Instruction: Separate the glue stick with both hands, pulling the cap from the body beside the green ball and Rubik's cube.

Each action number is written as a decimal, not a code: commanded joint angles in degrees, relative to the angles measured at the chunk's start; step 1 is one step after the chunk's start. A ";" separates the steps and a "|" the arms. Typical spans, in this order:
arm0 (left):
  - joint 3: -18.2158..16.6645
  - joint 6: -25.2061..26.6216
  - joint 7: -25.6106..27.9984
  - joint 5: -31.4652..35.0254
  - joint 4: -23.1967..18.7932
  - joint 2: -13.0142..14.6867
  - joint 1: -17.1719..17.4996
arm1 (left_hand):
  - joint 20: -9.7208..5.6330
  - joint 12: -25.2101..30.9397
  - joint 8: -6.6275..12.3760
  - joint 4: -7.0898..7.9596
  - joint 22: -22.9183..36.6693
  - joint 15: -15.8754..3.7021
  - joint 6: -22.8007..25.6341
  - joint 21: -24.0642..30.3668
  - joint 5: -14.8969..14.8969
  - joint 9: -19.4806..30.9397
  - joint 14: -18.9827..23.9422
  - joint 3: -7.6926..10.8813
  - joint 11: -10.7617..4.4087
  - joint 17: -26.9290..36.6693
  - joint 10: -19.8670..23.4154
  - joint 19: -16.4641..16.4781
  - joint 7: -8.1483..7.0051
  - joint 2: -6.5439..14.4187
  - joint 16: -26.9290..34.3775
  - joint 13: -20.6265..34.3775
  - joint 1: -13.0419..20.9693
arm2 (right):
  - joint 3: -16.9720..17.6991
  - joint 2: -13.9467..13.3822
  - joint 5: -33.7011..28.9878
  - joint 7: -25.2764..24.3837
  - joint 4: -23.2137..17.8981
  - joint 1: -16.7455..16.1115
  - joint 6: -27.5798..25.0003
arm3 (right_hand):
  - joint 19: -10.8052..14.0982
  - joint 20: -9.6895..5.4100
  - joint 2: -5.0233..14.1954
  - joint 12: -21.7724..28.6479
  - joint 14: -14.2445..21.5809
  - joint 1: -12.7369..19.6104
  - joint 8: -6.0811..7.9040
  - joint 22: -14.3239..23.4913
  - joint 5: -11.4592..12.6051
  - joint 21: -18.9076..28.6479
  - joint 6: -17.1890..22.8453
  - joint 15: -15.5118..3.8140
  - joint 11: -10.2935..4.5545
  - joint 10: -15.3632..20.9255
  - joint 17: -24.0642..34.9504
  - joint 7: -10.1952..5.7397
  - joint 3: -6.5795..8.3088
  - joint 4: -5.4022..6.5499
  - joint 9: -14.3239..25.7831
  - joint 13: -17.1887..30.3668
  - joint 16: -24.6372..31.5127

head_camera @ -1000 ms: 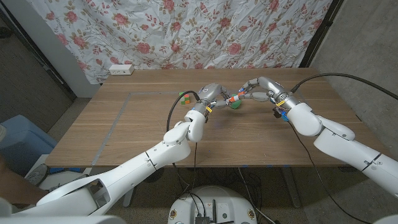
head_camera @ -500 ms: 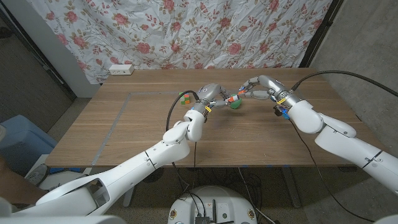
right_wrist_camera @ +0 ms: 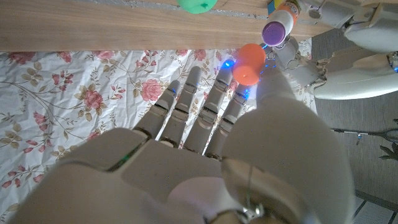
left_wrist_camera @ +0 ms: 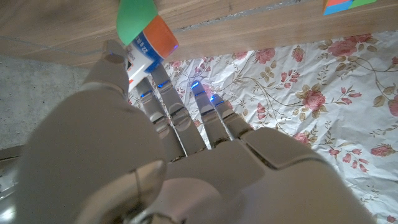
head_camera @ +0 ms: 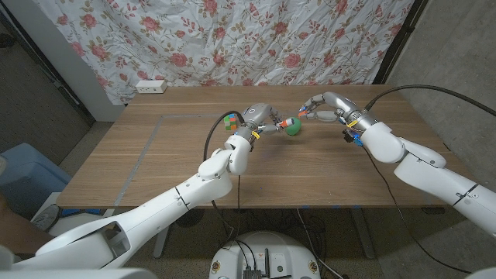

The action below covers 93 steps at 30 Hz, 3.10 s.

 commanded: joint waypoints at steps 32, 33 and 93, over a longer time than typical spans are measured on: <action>-2.37 1.70 -8.90 5.36 -4.66 7.01 2.24 | 0.10 0.21 0.31 0.54 0.24 -7.61 2.69 0.09 0.35 0.33 0.19 -0.14 -2.45 0.25 2.10 0.17 1.82 4.30 -0.18 0.10 0.32 | -1.63 -4.78 -6.07 3.70 -2.17 0.97 -9.01 | -0.31 -0.79 1.50 -1.42 -0.61 -0.81 -1.64 0.09 0.19 0.26 -3.13 -8.95 -0.25 -2.36 0.98 -0.08 -0.76 0.35 0.12 0.66 0.36; -2.25 1.55 -9.11 5.69 -4.68 7.24 2.19 | 0.10 0.21 0.30 0.53 0.24 -7.64 2.67 0.09 0.35 0.33 0.17 -0.13 -2.45 0.24 2.09 0.17 1.83 4.31 -0.20 0.09 0.33 | -1.80 -4.79 -6.35 3.75 -2.18 1.04 -9.37 | -0.33 -0.79 1.51 -1.44 -0.65 -0.81 -1.64 0.10 0.19 0.26 -3.12 -8.96 -0.26 -2.42 1.01 -0.09 -0.78 0.34 0.12 0.69 0.37; -0.10 3.16 -19.60 18.37 -2.48 7.78 2.48 | 0.50 -0.42 -0.51 0.88 0.22 -7.29 -0.15 -0.26 0.36 0.39 -1.11 -0.50 -2.44 0.02 -0.42 -1.67 0.95 4.19 -0.72 0.01 -1.18 | -11.48 -4.62 -22.04 9.42 1.85 6.03 -15.87 | 1.63 0.79 1.95 -1.67 -0.91 -0.97 -1.54 0.14 0.13 0.45 -2.11 -8.75 -0.44 -2.66 1.34 -0.26 -0.70 -0.12 0.04 1.27 -0.26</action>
